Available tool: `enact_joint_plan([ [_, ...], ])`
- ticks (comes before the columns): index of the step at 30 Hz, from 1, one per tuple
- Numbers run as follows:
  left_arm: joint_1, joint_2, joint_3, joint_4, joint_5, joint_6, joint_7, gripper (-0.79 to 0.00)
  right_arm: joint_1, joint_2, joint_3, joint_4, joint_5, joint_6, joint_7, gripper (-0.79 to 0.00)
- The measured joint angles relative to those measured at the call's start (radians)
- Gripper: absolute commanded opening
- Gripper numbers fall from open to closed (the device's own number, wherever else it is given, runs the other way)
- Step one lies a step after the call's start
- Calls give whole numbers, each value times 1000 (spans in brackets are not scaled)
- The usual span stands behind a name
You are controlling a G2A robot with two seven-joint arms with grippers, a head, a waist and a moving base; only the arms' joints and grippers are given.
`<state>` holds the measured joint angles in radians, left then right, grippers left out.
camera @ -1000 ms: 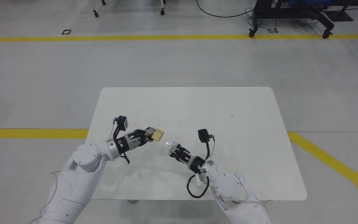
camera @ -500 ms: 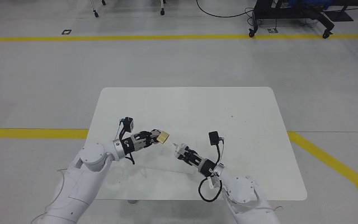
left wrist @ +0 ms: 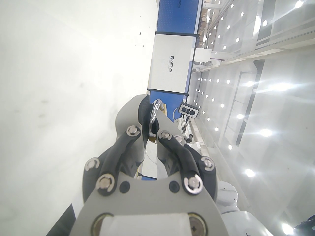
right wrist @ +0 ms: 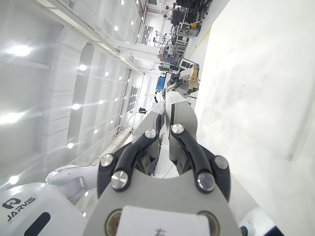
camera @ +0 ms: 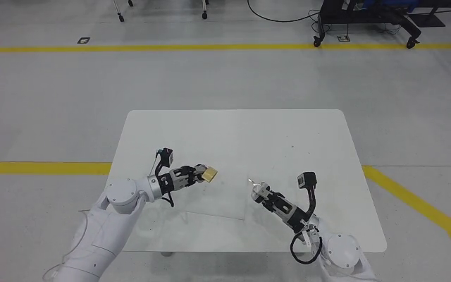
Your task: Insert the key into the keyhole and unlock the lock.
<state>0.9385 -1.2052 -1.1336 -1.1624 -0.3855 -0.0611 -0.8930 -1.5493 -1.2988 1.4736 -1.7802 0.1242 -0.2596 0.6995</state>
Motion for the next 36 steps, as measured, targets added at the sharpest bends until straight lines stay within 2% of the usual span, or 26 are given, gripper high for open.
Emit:
enact_joint_plan([
  [4, 5, -2, 12, -26, 24, 13, 26, -785, 1, 0, -3, 1, -3, 4, -2, -785],
  [7, -17, -10, 37, -40, -11, 51, -8, -785, 28, 1, -37, 16, -22, 73, 28, -785],
  [14, -129, -53, 133, 56, -97, 77, -36, -785, 18, 6, -49, 8, -22, 110, -9, -785],
  [19, -168, -79, 185, 120, -122, 61, -30, -785, 6, 10, -47, -3, -9, 127, -17, -785],
  [26, -189, -99, 223, 157, -114, 37, -22, -785, 17, 10, -76, -1, -28, 171, -74, -785],
  [36, -183, -103, 221, 147, -87, 20, -12, -785, 31, 14, -85, 7, -26, 200, -107, -785],
])
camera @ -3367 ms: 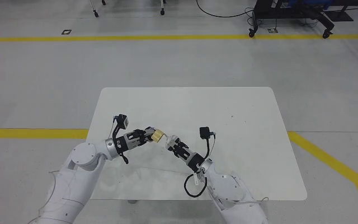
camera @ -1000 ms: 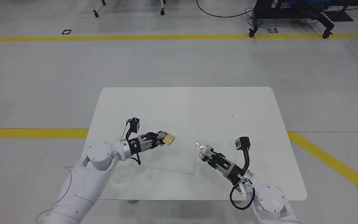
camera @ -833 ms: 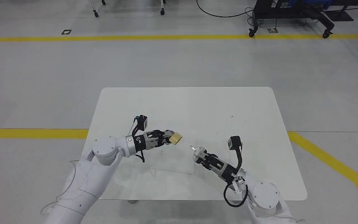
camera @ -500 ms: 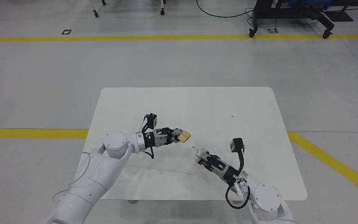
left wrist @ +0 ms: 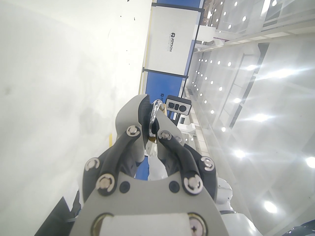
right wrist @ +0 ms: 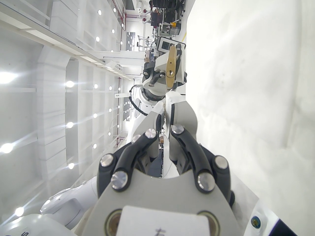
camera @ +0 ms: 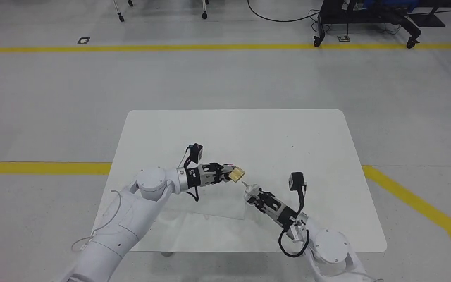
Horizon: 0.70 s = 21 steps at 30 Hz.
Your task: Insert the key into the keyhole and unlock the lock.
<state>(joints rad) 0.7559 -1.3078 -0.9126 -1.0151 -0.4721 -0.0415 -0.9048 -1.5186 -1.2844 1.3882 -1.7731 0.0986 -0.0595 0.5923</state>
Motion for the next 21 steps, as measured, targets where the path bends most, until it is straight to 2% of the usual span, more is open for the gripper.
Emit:
enact_joint_plan([
  [21, 14, -3, -14, -18, 25, 12, -21, -785, 36, 6, -22, 22, 8, 41, -49, -785],
])
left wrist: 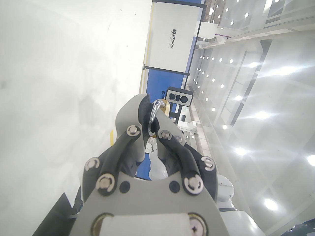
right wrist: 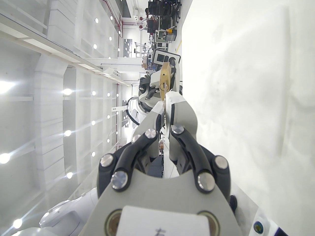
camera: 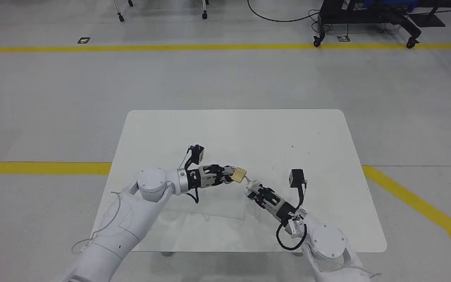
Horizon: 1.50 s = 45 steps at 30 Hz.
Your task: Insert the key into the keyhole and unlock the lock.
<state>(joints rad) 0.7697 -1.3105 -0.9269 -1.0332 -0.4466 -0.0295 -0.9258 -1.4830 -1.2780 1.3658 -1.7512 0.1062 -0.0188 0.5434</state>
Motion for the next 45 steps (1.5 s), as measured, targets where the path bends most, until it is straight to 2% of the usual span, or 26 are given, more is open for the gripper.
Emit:
enact_joint_plan([
  [4, 3, 0, -3, -4, 8, 1, 0, -785, 2, 2, -4, 1, 0, 6, 3, -785],
  [9, 3, 2, -11, -5, 19, -3, -12, -785, 2, 9, -1, -3, 13, 22, 80, -785],
  [16, 3, 13, -35, 24, 38, -37, -87, -785, -14, 25, 39, -15, 35, 33, 197, -785],
  [23, -2, 19, -50, 68, -44, -28, -287, -785, -39, 46, 92, -28, 61, 29, 342, -785],
  [27, -14, 18, -28, 84, -4, -40, -319, -785, -52, 55, 103, -35, 62, 23, 405, -785],
  [33, -20, 10, -2, 89, 28, -46, -281, -785, -58, 63, 102, -41, 50, 23, 411, -785],
  [45, -24, -4, 28, 94, 37, -47, -254, -785, -37, 69, 60, -32, 20, 52, 347, -785],
])
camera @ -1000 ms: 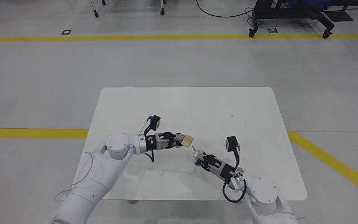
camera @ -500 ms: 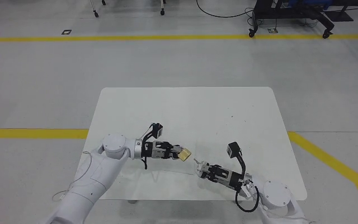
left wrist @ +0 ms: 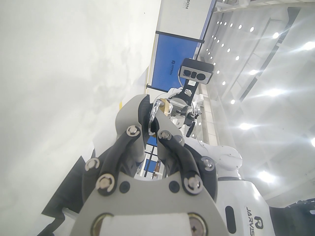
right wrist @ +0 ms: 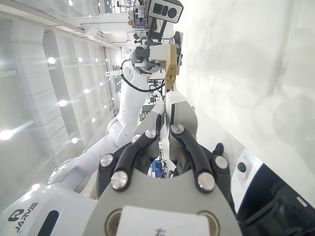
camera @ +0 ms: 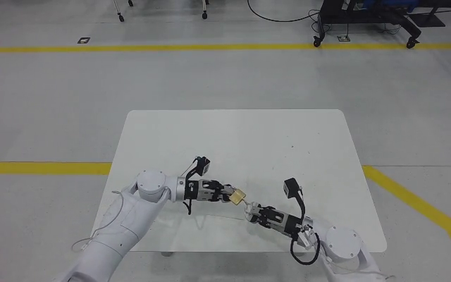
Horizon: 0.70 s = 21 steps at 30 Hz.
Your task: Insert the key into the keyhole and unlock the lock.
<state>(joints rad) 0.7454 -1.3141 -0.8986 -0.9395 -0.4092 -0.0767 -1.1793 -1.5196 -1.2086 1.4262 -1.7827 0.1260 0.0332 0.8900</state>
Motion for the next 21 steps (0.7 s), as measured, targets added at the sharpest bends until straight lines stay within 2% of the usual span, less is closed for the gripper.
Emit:
enact_joint_plan([
  [21, 5, 1, -13, -4, -2, -2, 8, -785, 6, 16, -24, -1, 5, 2, -19, -785],
])
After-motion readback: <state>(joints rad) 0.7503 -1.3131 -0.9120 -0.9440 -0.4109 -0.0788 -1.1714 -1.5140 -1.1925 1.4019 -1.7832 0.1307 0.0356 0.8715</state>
